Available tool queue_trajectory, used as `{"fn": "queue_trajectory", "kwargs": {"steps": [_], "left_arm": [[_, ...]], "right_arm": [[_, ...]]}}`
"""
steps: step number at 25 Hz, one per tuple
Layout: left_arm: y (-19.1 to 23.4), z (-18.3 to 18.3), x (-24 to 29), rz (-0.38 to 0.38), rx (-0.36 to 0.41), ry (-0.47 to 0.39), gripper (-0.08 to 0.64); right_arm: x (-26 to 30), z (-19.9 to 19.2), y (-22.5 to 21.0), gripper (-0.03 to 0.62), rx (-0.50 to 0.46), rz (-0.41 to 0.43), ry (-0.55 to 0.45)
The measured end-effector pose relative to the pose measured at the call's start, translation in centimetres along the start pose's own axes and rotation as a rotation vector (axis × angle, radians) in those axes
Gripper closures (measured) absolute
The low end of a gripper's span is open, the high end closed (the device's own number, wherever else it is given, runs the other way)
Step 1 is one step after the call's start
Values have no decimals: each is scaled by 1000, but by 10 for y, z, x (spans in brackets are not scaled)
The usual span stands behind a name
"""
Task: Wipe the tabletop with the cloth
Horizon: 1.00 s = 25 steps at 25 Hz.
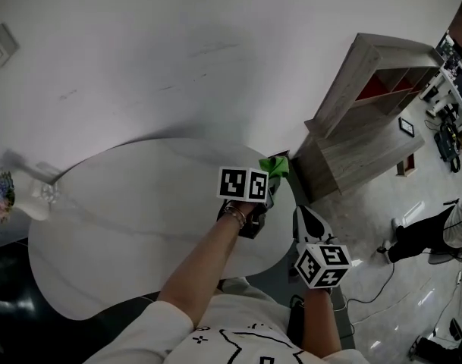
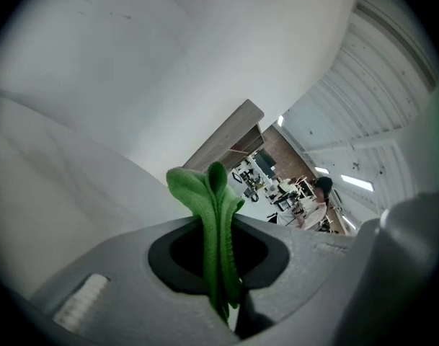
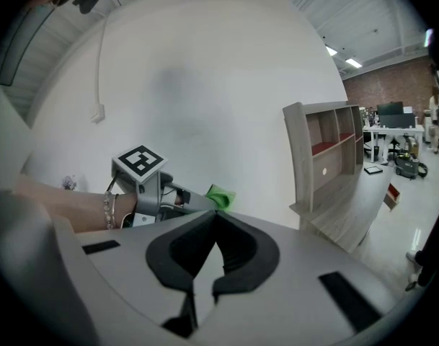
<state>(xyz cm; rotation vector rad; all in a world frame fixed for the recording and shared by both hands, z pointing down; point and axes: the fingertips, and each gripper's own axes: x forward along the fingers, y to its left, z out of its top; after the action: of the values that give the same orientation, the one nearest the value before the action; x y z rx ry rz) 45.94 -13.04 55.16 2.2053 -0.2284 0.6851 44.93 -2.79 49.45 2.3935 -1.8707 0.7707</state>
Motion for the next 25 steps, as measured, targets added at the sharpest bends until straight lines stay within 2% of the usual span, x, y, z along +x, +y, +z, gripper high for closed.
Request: {"fn": "queue_trajectory", "kwargs": {"steps": [8,14,25], "left_arm": [[25,7,-78,24,4,-80,511],[35,5,-138,36,18,-129,511],[46,-12,-230,85,88,-174,511]], "right_arm": [[16,13,58,597,-7,55,-26],[16,11,102,597,30,69,-31],[2,4,169,597,45,74,-28]]}}
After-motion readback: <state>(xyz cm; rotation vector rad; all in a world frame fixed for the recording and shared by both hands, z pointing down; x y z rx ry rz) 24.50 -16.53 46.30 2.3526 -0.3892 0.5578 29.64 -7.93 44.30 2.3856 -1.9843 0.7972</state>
